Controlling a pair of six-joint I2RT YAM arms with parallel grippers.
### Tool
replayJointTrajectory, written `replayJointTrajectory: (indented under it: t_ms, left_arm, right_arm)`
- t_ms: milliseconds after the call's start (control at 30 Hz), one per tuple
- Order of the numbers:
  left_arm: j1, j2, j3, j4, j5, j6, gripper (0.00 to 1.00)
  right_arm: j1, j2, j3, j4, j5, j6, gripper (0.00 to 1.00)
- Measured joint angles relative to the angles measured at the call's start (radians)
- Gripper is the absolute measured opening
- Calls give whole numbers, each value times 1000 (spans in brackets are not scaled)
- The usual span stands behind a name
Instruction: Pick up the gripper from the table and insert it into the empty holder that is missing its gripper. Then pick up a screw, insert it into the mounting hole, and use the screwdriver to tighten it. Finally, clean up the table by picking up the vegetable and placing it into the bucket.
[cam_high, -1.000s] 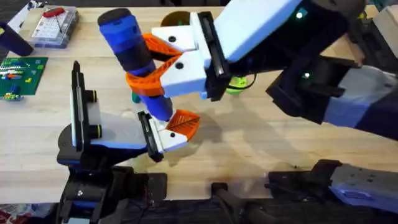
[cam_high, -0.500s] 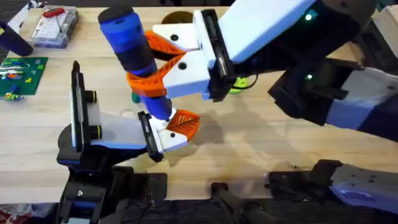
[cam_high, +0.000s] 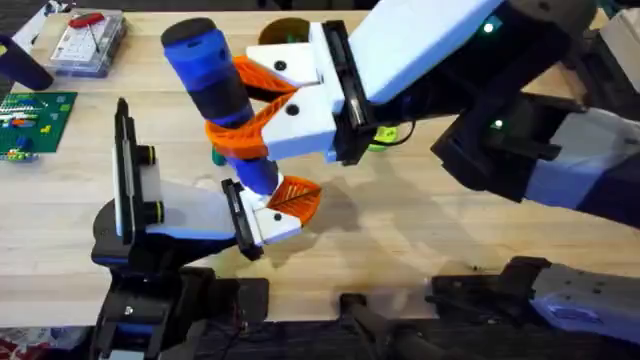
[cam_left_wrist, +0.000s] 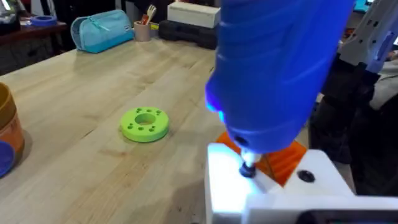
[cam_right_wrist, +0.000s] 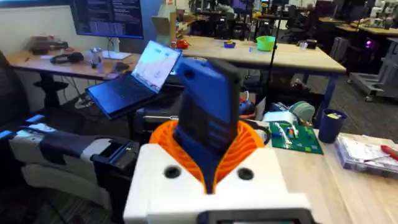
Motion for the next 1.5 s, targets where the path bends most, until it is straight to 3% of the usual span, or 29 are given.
replayJointTrajectory:
  t_ms: [900,1500]
  left_arm:
    - [0,0,0,-1,5,2,4]
    - [0,0,0,-2,5,-1,4]
  right_arm:
    - [-4,-17,0,-43,-41,-20,26]
    - [-1,-18,0,-66,13,-12,26]
